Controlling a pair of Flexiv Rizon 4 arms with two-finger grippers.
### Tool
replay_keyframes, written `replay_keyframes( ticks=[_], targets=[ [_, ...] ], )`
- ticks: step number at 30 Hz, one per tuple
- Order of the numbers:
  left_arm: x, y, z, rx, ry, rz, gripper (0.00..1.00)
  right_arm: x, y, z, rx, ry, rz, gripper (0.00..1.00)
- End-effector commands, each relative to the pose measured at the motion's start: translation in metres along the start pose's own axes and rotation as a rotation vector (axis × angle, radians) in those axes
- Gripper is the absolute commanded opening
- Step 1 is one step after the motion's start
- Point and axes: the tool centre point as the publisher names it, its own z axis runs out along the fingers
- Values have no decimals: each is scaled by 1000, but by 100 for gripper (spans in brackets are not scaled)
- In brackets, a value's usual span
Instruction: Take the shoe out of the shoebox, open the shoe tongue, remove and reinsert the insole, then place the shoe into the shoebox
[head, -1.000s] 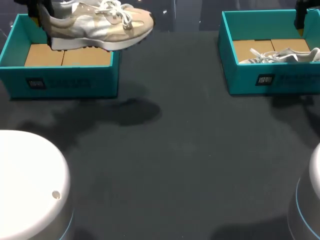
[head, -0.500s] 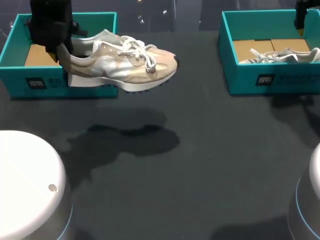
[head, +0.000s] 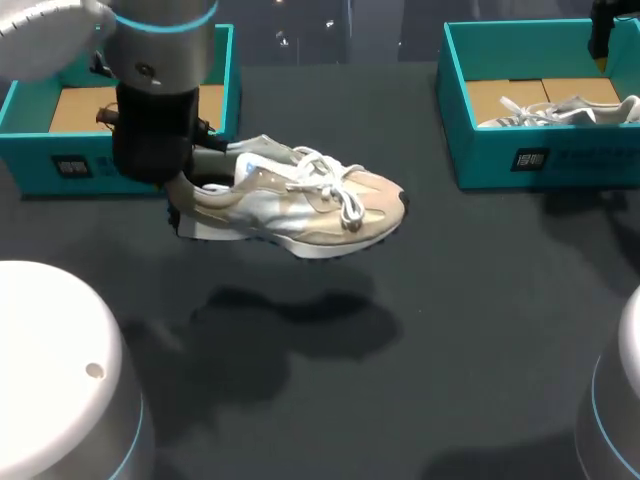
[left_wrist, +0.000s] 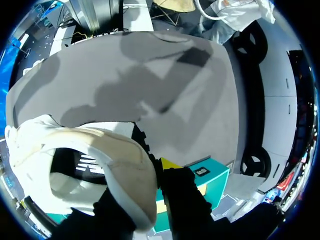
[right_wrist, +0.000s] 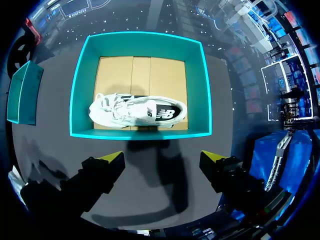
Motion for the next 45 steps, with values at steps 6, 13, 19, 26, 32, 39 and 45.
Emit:
replay_keyframes(
  ticks=[6,13,19,26,32,39,45],
  targets=[
    [-50,-19,30,18,55,-25,0,0,0,0,0,0,0,100],
    [-60,-20,34,57,54,-46,0,0,0,0,0,0,0,100],
    [-60,-20,34,57,54,-46,0,0,0,0,0,0,0,100],
    [-64,-20,39,54,54,-54,0,0,0,0,0,0,0,100],
    [-98,-29,68,32,54,-42,0,0,0,0,0,0,0,100],
    [-130,-34,90,21,58,-31,0,0,0,0,0,0,0,100],
    [-143,-39,105,4,24,-2,0,0,0,0,0,0,0,100]
  ],
)
